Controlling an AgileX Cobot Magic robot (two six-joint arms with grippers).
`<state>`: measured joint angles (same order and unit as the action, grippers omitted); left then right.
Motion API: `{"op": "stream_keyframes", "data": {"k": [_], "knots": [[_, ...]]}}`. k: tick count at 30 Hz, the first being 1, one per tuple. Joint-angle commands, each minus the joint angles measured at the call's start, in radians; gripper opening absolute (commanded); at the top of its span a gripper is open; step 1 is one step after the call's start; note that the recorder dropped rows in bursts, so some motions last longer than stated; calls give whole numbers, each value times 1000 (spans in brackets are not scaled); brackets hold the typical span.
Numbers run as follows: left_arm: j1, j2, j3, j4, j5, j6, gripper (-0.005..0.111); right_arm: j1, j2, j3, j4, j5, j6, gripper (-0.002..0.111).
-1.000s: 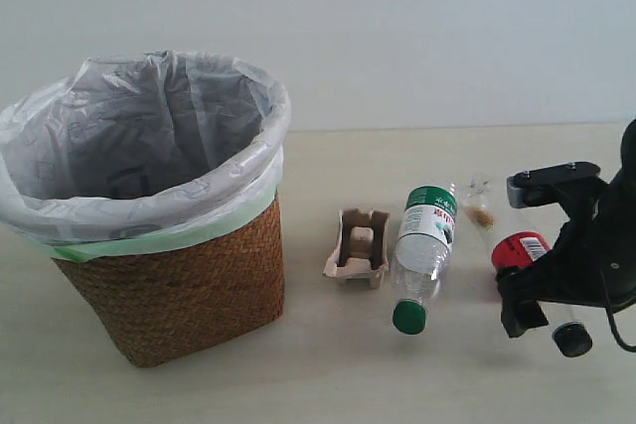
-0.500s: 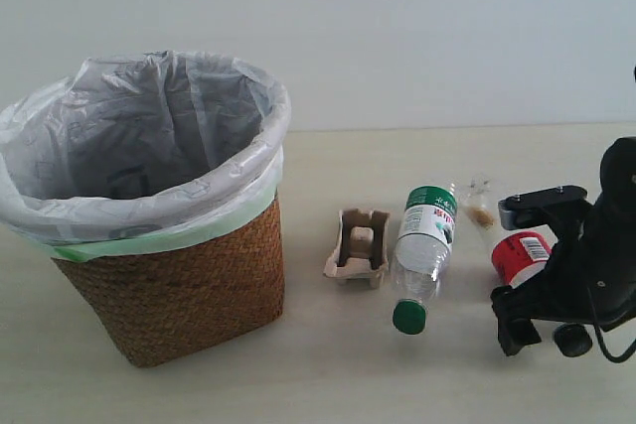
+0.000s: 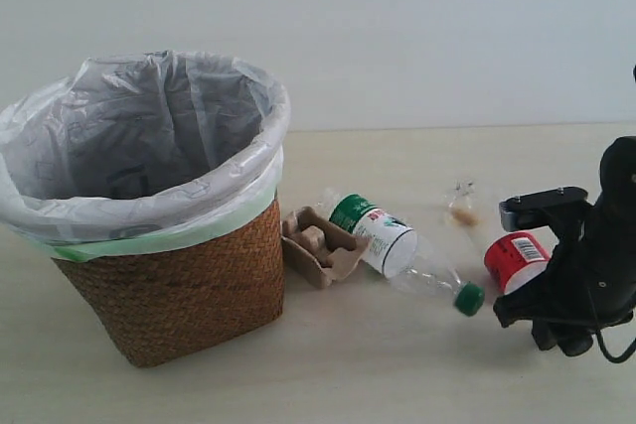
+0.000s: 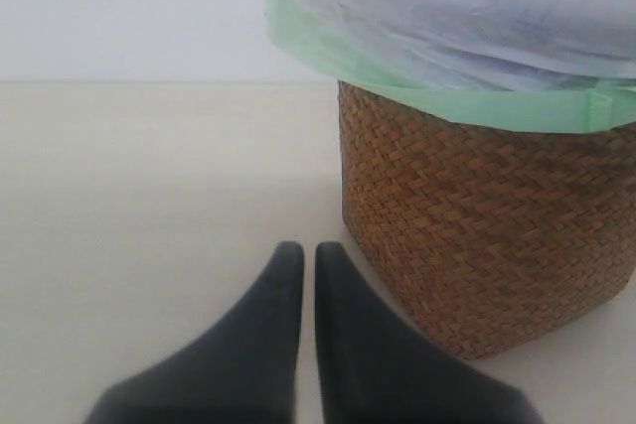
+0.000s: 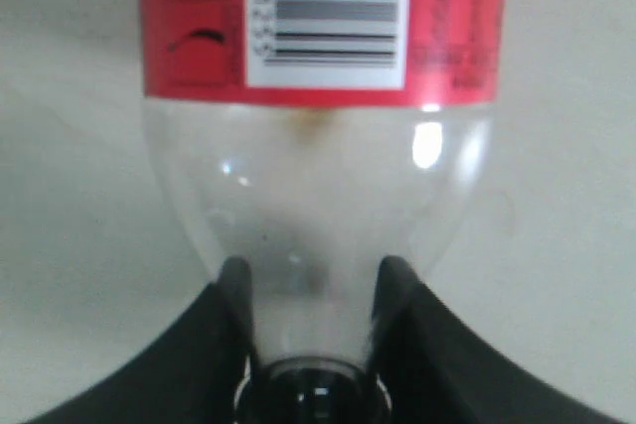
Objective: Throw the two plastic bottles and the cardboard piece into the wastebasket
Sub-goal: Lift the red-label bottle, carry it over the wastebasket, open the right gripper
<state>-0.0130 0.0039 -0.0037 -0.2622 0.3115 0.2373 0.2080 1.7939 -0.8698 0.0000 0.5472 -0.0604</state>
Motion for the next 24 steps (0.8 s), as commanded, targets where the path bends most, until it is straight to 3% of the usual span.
{"op": "stream_keyframes", "data": {"k": [1,12,17,24], "knots": [[-9,-4,4,-3,-5,3,4,1,-1,-28,-7,61,28,0],[-9,-4,4,-3,-5,3,4,1,-157,-30,-66,71,123,0],[-9,-4,4,-3,-5,3,4,1,-251,-34,-229,101,316,0],[-9,-4,4,-3,-5,3,4,1,-329,-197,-347,361,429,0]]}}
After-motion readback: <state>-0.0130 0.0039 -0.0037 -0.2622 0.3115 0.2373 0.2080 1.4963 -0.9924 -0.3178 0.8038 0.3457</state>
